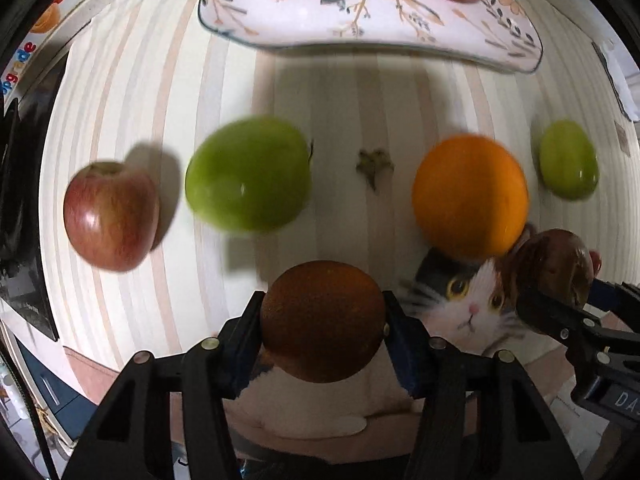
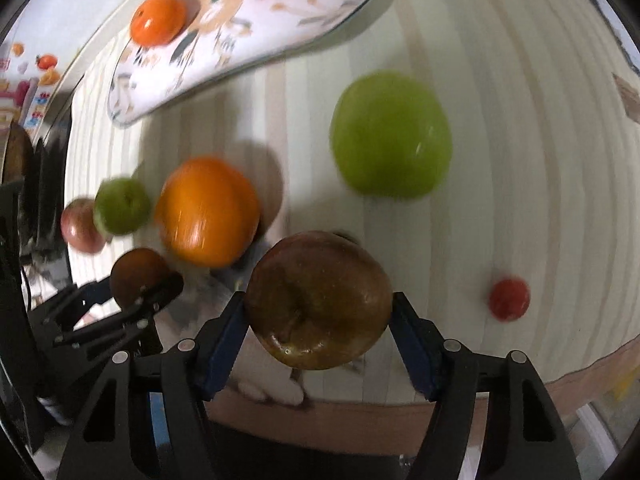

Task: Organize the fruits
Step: 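Grasp a brown apple with the left tool while the right tool grasps a red apple, then carry both apples to the plate and open both tools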

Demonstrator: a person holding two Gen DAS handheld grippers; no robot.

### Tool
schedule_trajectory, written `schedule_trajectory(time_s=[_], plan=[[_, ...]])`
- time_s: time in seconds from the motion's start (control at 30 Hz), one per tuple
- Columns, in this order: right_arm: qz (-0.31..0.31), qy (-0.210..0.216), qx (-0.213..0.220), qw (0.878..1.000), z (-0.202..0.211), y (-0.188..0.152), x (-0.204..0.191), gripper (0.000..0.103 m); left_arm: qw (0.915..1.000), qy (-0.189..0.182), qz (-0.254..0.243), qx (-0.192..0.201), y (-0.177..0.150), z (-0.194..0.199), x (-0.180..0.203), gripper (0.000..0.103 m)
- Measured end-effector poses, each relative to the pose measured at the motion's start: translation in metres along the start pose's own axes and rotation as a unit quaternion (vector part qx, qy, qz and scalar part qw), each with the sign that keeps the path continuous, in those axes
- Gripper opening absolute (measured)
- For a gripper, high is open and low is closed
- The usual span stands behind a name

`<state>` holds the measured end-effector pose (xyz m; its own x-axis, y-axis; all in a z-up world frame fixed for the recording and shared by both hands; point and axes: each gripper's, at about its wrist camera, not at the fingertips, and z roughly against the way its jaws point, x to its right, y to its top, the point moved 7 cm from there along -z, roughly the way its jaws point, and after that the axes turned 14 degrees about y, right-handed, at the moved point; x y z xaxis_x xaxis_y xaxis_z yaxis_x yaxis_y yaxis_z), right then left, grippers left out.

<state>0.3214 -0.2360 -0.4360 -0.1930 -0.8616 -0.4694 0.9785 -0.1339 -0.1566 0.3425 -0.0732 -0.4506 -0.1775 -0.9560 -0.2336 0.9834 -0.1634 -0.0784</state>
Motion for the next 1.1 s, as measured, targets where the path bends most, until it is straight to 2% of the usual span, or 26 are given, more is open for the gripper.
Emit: schedule_trajectory(time_s=[0.1, 0.47, 0.53, 0.67, 0.87, 0.93, 1.1], plan=[[0.014, -0.011, -0.01, 1.0, -0.005, -0.007, -0.003, 0.073, 1.0, -0.006, 0.001, -0.007, -0.008, -0.007, -0.001, 0.053], [0.001, -0.014, -0.004, 1.0, -0.019, -0.007, -0.002, 0.072, 1.0, -0.005, 0.006, 0.0, -0.006, -0.008, -0.002, 0.053], [0.005, -0.015, -0.003, 1.0, -0.018, -0.008, 0.002, 0.072, 1.0, -0.007, 0.006, 0.004, 0.002, -0.002, -0.007, 0.053], [0.013, -0.007, -0.001, 1.0, -0.012, -0.009, -0.005, 0.072, 0.9997, -0.018, 0.003, 0.018, -0.001, 0.02, -0.01, 0.053], [0.029, 0.034, 0.019, 0.999, 0.022, -0.012, -0.031, 0.072, 0.9963, -0.068, 0.006, 0.051, 0.003, 0.077, -0.024, 0.053], [0.039, 0.049, 0.034, 0.998, 0.042, -0.007, -0.043, 0.072, 0.9939, -0.087, 0.013, 0.067, 0.016, 0.099, -0.031, 0.053], [0.071, 0.07, 0.077, 0.992, 0.085, 0.028, -0.081, 0.072, 0.9902, -0.099, 0.041, 0.09, 0.064, 0.12, -0.05, 0.053]])
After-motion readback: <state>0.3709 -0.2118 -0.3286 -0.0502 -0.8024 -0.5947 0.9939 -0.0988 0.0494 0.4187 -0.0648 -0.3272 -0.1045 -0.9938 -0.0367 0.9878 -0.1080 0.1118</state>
